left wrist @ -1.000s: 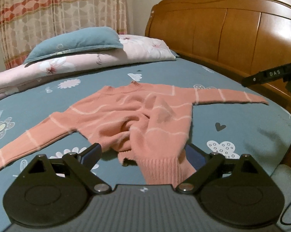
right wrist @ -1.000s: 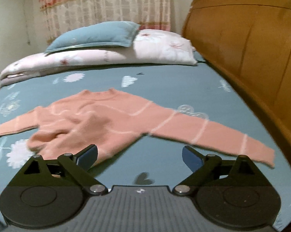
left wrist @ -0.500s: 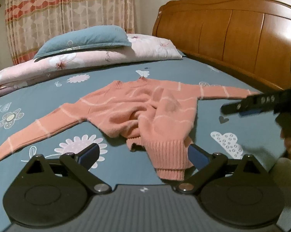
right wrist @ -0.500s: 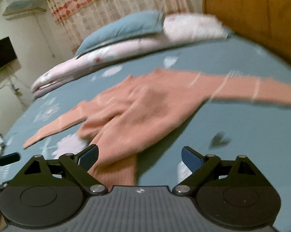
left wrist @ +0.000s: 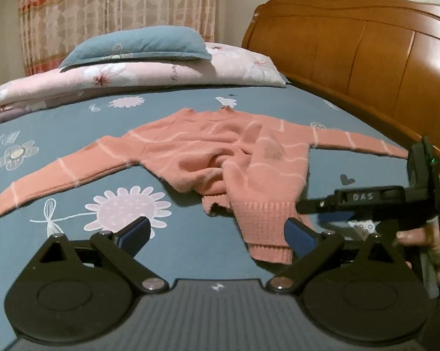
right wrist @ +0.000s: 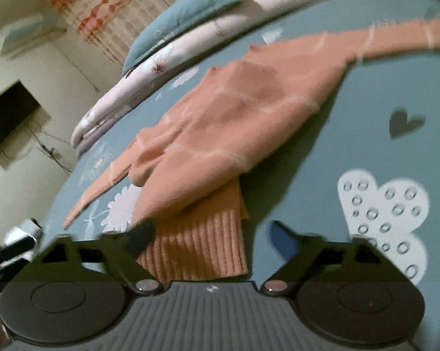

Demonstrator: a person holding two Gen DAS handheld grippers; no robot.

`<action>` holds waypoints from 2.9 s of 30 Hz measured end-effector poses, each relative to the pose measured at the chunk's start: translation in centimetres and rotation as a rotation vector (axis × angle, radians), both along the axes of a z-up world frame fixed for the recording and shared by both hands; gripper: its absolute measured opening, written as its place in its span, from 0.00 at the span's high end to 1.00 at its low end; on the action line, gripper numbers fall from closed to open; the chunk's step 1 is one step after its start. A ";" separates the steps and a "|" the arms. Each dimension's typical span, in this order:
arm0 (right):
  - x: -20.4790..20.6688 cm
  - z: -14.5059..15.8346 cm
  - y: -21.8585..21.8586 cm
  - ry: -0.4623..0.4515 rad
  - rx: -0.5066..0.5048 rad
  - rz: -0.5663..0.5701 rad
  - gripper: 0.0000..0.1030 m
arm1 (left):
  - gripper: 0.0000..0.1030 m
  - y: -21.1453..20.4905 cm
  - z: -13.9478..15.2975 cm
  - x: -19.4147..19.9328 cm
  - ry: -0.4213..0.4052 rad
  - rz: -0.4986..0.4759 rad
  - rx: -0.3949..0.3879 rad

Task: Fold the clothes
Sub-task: 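Grasp the ribbed hem with the right gripper, then pull the held hem with the right gripper to spread the sweater body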

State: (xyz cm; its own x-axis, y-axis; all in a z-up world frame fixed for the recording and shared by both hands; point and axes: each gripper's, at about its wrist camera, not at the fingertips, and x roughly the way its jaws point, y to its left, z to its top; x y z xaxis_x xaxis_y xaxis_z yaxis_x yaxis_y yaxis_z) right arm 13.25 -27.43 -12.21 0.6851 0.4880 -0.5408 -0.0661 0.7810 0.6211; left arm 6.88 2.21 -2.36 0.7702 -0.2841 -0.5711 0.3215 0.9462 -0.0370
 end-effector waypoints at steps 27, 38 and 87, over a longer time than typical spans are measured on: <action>-5.1 8.4 -7.6 -0.247 -0.225 -0.195 0.92 | 0.05 -2.7 -1.8 2.1 0.008 -0.051 0.036; -4.3 6.0 -10.5 -0.036 -0.534 -0.451 0.73 | 0.05 -3.9 -4.1 4.7 0.015 -0.088 0.156; 4.1 7.3 16.7 -0.168 -0.258 0.685 0.87 | 0.05 7.4 -0.9 -0.1 0.011 0.055 0.014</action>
State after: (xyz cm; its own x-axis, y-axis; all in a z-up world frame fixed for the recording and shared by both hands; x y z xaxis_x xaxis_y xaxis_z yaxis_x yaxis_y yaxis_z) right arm 17.30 -10.76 -4.87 0.3568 0.7068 -0.6108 -0.6678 0.6502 0.3623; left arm 6.77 9.57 -3.24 0.7778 -0.2340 -0.5833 0.2690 0.9627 -0.0274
